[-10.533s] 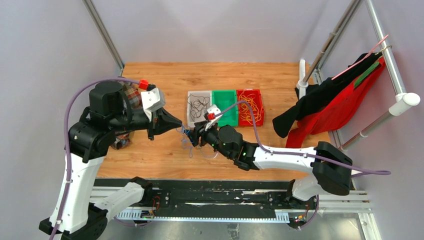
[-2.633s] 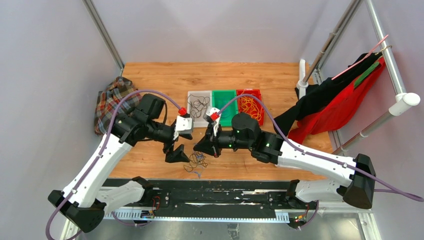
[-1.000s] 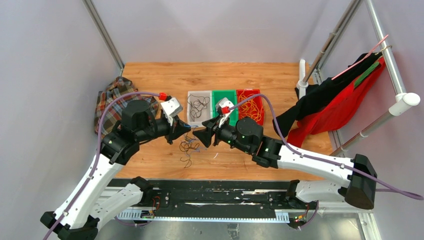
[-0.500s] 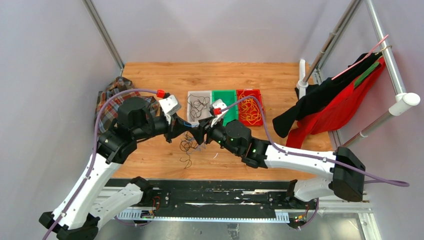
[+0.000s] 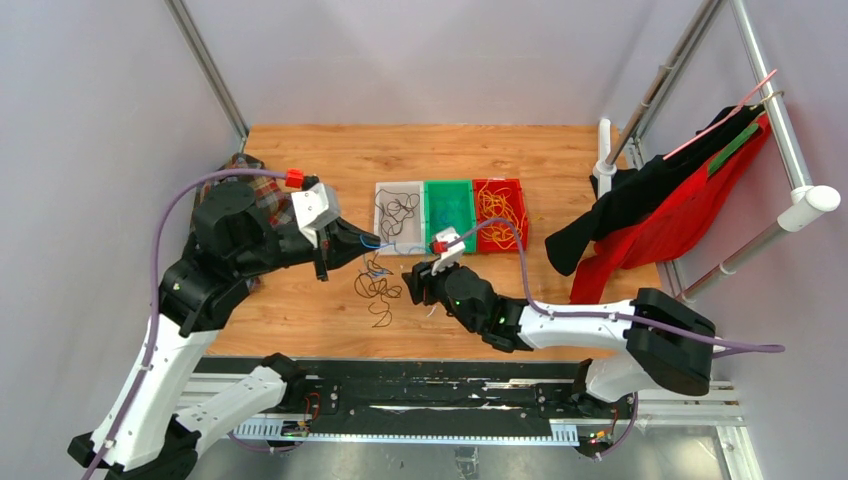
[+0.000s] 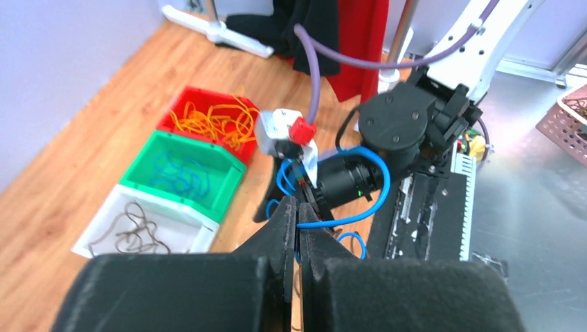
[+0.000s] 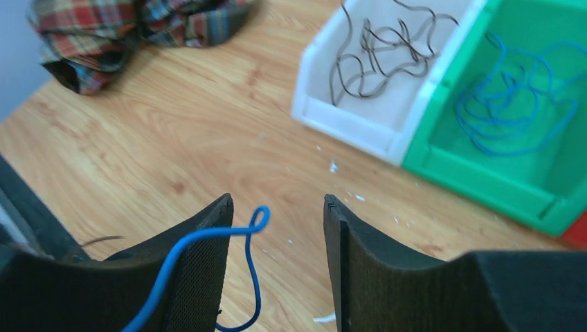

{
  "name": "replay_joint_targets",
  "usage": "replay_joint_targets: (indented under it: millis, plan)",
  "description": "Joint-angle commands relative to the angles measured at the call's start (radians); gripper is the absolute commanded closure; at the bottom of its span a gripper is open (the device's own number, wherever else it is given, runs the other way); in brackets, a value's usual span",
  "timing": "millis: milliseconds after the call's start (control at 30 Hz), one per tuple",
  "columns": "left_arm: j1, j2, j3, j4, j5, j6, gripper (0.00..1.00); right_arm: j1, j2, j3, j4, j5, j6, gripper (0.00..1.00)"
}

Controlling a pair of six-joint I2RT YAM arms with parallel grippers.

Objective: Untangle the cables

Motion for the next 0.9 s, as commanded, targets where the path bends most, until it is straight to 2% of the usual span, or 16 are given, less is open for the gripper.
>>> replay_joint_targets:
  millis: [0, 167, 333, 500, 567, 733, 800, 867]
  plan:
    - [-0.005, -0.013, 0.078, 0.000, 0.017, 0.049, 0.99, 0.007, -0.013, -0.073, 0.074, 0.111, 0.047, 0.49]
    - [-0.005, -0.015, 0.113, 0.020, -0.008, 0.055, 1.00, 0.005, -0.059, -0.147, 0.077, 0.143, 0.058, 0.47]
    - [-0.005, -0.016, 0.093, 0.017, -0.027, 0.071, 1.00, 0.004, -0.180, -0.167, 0.090, 0.082, 0.007, 0.43]
    - [-0.005, -0.021, 0.087, 0.025, -0.065, 0.090, 0.99, 0.004, -0.310, -0.134, -0.075, -0.038, -0.060, 0.36]
    - [-0.005, -0.026, 0.086, 0.042, -0.125, 0.101, 0.99, 0.005, -0.367, -0.156, -0.125, -0.085, -0.061, 0.34]
    - [-0.005, -0.040, 0.064, 0.177, -0.446, 0.068, 1.00, 0.007, -0.468, -0.241, -0.160, -0.131, -0.029, 0.32]
    - [-0.005, -0.044, 0.072, 0.215, -0.502, 0.072, 0.99, 0.007, -0.483, -0.284, -0.172, -0.108, -0.015, 0.32]
    - [-0.005, -0.036, 0.101, 0.211, -0.483, 0.081, 0.99, 0.007, -0.496, -0.318, -0.162, -0.082, -0.013, 0.32]
